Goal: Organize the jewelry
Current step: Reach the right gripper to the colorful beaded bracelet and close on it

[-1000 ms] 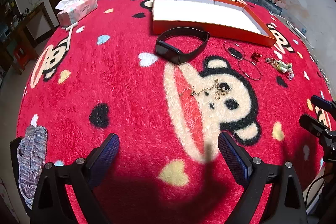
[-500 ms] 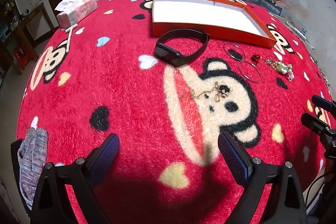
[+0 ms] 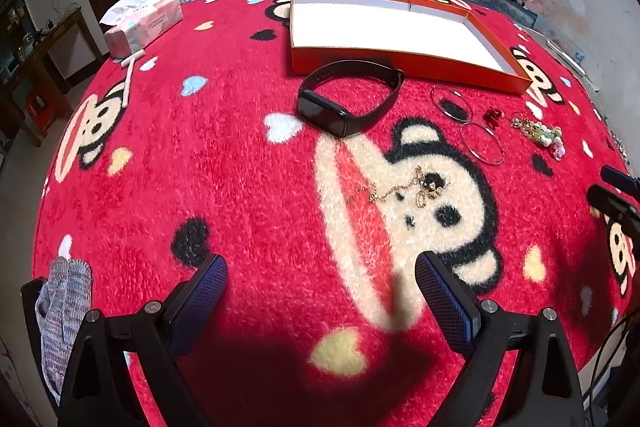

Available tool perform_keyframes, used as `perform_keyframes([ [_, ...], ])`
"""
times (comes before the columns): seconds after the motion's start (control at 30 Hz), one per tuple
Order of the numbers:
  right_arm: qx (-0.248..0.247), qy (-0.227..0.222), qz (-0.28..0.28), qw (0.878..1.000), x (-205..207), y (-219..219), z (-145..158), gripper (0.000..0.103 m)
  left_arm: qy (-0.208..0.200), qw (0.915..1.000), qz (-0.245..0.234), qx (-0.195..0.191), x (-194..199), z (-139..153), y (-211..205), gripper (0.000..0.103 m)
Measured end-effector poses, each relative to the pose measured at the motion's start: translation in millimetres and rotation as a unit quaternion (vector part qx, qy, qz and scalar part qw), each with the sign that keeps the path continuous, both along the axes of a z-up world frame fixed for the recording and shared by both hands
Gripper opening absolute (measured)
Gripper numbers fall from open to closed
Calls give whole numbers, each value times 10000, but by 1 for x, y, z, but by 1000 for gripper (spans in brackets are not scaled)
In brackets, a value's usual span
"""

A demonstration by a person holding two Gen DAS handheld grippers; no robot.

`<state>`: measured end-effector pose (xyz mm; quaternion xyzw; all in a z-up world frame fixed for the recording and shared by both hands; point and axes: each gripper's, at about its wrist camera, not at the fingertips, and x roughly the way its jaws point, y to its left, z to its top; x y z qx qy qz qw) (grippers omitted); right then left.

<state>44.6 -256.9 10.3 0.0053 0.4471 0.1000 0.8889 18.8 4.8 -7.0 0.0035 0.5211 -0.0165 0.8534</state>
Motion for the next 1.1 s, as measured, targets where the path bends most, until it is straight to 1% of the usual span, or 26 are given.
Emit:
perform_keyframes([
  [0.1, -19, 21, -45, 10000, 7, -7, -1, 102, 10, 10000, -20, 6, 4, -1, 0, 101],
  [0.2, -43, 64, -71, 9999, 12, -12, -2, 98, 15, 10000, -24, 6, 8, -2, 0, 101],
  [0.37, -25, 116, -61, 9999, 21, -17, -5, 89, 28, 10000, -15, -4, 12, -2, 1, 101],
  [0.43, -47, 101, -103, 9999, 24, -19, -5, 83, 44, 10000, -5, -1, 15, -4, 1, 101],
  [0.57, 38, 103, -92, 9999, 28, -19, -5, 77, 80, 10000, -1, 3, 19, -7, 1, 101],
  [0.7, 89, 137, -1, 9999, 33, -16, -7, 58, 90, 10000, -2, -8, 21, -9, 0, 101],
  [0.77, 99, 139, 17, 9999, 35, -15, -9, 52, 94, 10000, -6, -9, 21, -9, 0, 101],
  [0.83, 110, 145, 3, 9998, 38, -14, -10, 41, 77, 10000, -20, -14, 21, -9, 0, 101],
  [0.9, 183, 161, -18, 9997, 40, -15, -11, 35, 44, 10000, -42, -23, 22, -8, 0, 101],
  [0.93, 202, 165, -40, 9997, 42, -16, -12, 32, 18, 10000, -58, -33, 22, -6, -1, 101],
  [1.1, 148, 174, -108, 9997, 46, -16, -14, 30, -69, 9999, -152, -26, 25, -1, -3, 101],
])
